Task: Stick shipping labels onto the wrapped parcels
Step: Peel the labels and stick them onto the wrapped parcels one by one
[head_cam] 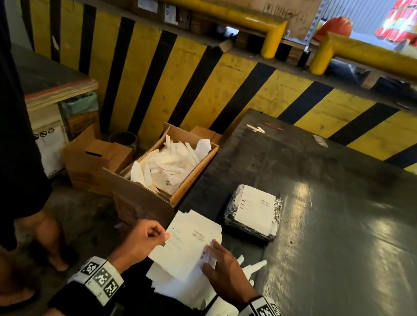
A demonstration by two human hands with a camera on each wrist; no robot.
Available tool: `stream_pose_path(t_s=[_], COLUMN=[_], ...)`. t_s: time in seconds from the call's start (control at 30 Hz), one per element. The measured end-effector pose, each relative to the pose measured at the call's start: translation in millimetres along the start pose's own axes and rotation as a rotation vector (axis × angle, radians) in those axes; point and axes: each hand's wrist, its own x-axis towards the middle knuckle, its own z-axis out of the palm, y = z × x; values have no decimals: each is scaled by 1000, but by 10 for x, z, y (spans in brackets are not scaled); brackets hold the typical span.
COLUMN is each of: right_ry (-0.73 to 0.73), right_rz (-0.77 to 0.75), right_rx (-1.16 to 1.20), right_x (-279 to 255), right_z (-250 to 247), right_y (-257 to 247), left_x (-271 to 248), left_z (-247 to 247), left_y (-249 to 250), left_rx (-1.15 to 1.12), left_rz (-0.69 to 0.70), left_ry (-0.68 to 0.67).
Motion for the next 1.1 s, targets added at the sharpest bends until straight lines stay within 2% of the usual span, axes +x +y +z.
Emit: stream_pose_path(t_s=[0.17, 0.23, 0.4, 0.5, 0.83, 0.9, 0.97, 1.0, 1.1], right_ry=[406, 467, 441, 423, 446, 459, 471, 476, 481], right_rz=[10, 20, -36, -46, -133, -154, -183, -198, -234], right_rx=[283, 421, 624, 681, 664, 649, 635, 633, 591], right_x=[-95, -171, -466, -621, -838, -837, -819, -804, -770], right_z=[-172, -326, -692, -819, -950, -972, -1005, -1025, -1074], right_y=[-154, -274, -519, -595, -631, -635, -653, -665, -714], left_x=[-86, -104, -51, -34, -76, -77, -126, -174, -397], left_z=[-5, 6, 68, 111, 208, 241, 263, 271, 316], left_y=[348, 538, 920, 1039, 1192, 1167, 1180, 1214, 1377], left_rx=[-124, -217, -471, -481, -424, -296, -121, -91, -135], left_rz=[66, 77, 64, 76, 117, 186, 333, 409, 539], left_ry=[52, 69, 81, 57, 15, 61, 119, 106, -125])
